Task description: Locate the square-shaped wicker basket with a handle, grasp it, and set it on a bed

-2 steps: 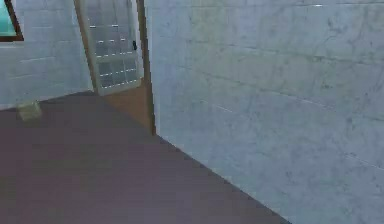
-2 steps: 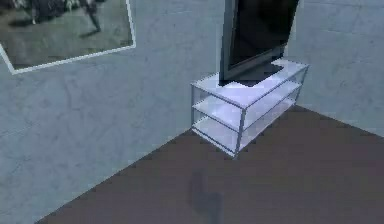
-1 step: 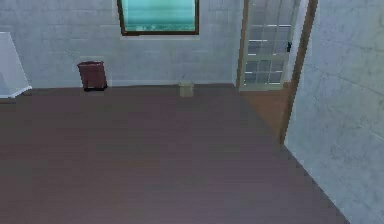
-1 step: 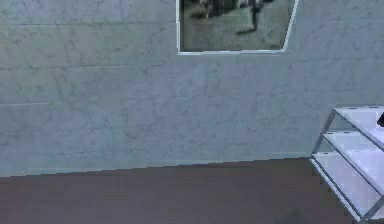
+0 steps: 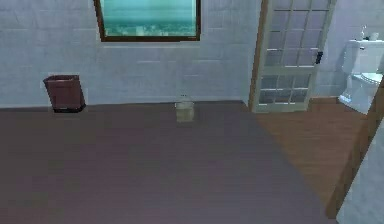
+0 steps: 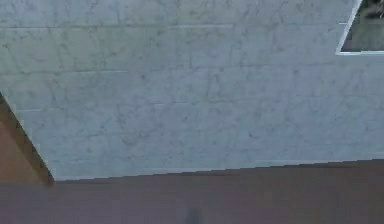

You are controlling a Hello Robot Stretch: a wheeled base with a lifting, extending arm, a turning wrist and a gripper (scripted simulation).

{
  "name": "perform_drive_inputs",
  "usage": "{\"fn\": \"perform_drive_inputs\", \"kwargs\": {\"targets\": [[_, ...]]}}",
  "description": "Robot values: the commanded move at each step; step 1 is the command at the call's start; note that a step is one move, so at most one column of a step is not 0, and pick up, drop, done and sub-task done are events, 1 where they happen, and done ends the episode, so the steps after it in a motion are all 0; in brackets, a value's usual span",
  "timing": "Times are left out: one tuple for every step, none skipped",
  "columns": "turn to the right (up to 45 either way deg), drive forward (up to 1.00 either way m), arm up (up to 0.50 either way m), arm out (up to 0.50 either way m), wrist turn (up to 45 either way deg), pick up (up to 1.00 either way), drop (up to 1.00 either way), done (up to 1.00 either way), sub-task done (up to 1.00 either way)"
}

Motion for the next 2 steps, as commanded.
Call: {"fn": "perform_drive_inputs", "kwargs": {"targets": [[0.0, 1.00, 0.00, 0.00, 0.0, 0.00, 0.00, 0.00, 0.00], [-3.0, 0.00, 0.00, 0.00, 0.0, 0.00, 0.00, 0.00, 0.00]]}}
